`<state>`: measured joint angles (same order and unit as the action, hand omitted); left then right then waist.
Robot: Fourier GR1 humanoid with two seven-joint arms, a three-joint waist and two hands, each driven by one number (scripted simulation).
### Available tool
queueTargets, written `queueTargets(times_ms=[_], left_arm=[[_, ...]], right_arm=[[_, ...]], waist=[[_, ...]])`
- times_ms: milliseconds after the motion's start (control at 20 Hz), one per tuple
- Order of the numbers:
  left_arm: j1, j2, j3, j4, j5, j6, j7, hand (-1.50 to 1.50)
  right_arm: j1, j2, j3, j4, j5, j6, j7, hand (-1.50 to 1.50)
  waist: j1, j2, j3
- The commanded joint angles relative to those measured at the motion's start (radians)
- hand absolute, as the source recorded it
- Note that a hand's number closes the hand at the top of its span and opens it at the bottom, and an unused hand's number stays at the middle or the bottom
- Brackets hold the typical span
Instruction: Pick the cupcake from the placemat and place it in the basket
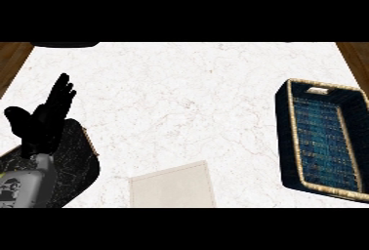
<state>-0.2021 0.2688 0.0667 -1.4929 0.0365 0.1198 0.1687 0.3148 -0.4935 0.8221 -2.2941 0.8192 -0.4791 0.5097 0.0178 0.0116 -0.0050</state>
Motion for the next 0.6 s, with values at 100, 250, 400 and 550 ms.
queueTargets(times_ms=[100, 250, 400, 550], left_arm=[[0.006, -0.030, -0.025, -0.012, -0.023, 0.023, 0.011, 0.00], [-0.006, -0.029, -0.011, 0.003, -0.025, 0.025, -0.009, 0.00], [0.030, -0.020, -0.021, -0.058, -0.030, 0.021, 0.039, 0.00], [0.013, -0.068, -0.029, 0.027, -0.060, 0.047, -0.020, 0.00]], right_arm=[[-0.284, 0.047, -0.310, -0.107, -0.178, 0.236, 0.263, 1.50], [-0.384, 0.020, -0.467, -0.043, -0.346, 0.286, 0.237, 1.50], [-0.532, 0.011, -0.612, 0.070, -0.469, 0.376, 0.292, 1.50], [-0.534, 0.022, -0.664, 0.173, -0.533, 0.405, 0.186, 1.50]], waist=[[0.016, -0.001, 0.003], [0.000, -0.005, 0.005], [0.005, -0.008, 0.005], [-0.016, -0.009, 0.005]])
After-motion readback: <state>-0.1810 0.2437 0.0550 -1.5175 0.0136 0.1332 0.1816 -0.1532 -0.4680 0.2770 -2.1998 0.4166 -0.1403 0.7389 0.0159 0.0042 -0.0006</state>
